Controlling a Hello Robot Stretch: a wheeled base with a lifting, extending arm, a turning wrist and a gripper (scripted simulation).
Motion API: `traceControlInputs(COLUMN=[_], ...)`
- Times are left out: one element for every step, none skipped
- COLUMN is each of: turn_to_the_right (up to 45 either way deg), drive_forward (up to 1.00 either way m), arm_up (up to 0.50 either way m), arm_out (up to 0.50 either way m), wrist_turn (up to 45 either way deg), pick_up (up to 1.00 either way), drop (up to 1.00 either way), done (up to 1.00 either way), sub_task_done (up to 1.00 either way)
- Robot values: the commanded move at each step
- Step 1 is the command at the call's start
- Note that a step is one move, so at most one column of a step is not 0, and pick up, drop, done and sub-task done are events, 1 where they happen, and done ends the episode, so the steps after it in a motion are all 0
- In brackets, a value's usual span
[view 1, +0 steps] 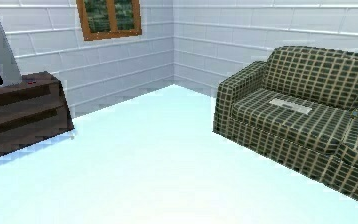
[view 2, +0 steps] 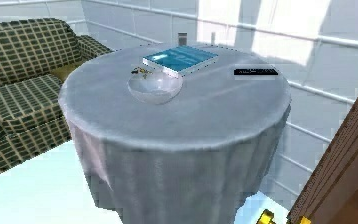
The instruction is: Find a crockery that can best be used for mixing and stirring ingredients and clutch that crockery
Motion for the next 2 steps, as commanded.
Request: traceControlInputs(turn_to_the_right=[0.0,0.0], drive_forward=[0.00,0.00], arm_up=[0.50,0.38], arm_out=[0.00,0.00], wrist_turn=[0.0,0.0], pick_up=[0.00,0.00], drop=[0.00,0.00], done=[0.00,0.00], sub_task_done=[0.00,0.00])
